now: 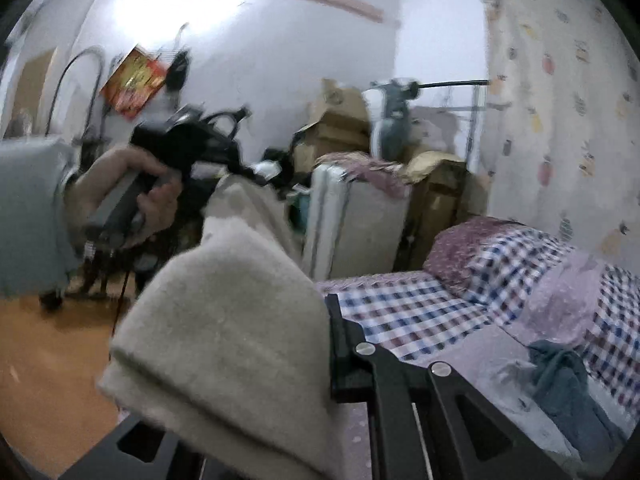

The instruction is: Fold clothes

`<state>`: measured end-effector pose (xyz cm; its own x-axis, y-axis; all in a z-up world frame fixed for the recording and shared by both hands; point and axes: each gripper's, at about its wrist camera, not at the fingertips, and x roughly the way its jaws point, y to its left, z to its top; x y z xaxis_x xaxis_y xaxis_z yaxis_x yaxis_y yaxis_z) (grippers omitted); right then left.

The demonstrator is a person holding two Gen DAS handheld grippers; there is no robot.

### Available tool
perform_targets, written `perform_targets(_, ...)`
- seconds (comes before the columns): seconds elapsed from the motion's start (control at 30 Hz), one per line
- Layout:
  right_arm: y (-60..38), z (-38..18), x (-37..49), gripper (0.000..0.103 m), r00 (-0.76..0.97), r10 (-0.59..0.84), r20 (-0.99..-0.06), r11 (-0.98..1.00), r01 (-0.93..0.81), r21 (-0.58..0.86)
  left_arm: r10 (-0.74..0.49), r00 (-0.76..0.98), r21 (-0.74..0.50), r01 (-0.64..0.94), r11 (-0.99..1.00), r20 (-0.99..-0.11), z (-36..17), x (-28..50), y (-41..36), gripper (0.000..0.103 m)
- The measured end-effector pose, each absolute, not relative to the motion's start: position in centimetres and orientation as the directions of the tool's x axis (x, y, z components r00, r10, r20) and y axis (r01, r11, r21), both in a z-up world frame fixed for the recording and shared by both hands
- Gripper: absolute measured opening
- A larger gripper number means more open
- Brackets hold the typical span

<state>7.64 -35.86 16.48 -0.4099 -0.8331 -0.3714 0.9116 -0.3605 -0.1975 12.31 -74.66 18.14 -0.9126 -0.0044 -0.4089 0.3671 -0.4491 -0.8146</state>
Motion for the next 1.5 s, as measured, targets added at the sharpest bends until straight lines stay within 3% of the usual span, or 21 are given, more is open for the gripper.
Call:
perform_targets(0.27, -40.5, 5.2, 15.6, 0.007, -0.288, -0.795, -0.534, -0.150, 0.946, -0.287, -0.046, -0.865, -0.805, 0.483, -0.344, -0.499, 6.4, 21.4, -78.0, 0.019)
perform_targets(0.57, -41.9, -0.1, 18.5, 0.012, -0.235, -0.757, -0.609, -0.106, 0.965, -0.240, -0.038, -0.810, -0.758, 0.564, -0.327, -0.586, 1.7, 25.1, -78.6, 0.022)
perform_targets(0.6, -41.9, -0.3, 18.6, 0.016, -0.225, -0.748, -0.624, -0.101, 0.968, -0.228, -0.035, -0.800, -0.750, 0.576, -0.326, -0.599, 1.4, 25.3, -78.7, 0.025)
perform_targets(0.7, -41.4, -0.6, 19.2, 0.040, -0.156, -0.721, -0.675, -0.049, 0.983, -0.175, -0.054, -0.783, -0.734, 0.603, -0.314, -0.620, 1.2, 26.8, -79.0, 0.031)
perform_targets(0.77, -40.5, -0.1, 19.6, 0.050, -0.087, -0.711, -0.697, 0.010, 0.991, -0.134, -0.112, -0.779, -0.724, 0.618, -0.306, -0.617, 1.9, 28.4, -79.1, 0.038)
perform_targets(0.87, -38.0, 1.1, 20.3, 0.056, -0.055, -0.715, -0.697, 0.044, 0.991, -0.124, -0.191, -0.795, -0.726, 0.605, -0.326, -0.576, 4.0, 30.9, -78.9, 0.053)
perform_targets(1.1, -29.5, 7.1, 20.4, 0.065, -0.136, -0.785, -0.604, -0.075, 0.989, -0.124, -0.242, -0.870, -0.706, 0.491, -0.510, -0.430, 12.2, 33.6, -73.4, 0.081)
perform_targets(1.27, -20.9, 11.9, 20.5, 0.072, -0.253, -0.822, -0.511, -0.238, 0.967, -0.096, -0.228, -0.930, -0.640, 0.364, -0.677, -0.288, 19.0, 34.4, -65.4, 0.085)
perform_targets(1.5, -7.1, 17.9, 20.5, 0.081, -0.460, -0.807, -0.370, -0.487, 0.873, -0.024, -0.031, -0.982, -0.545, 0.130, -0.829, -0.188, 26.9, 31.2, -51.8, 0.088)
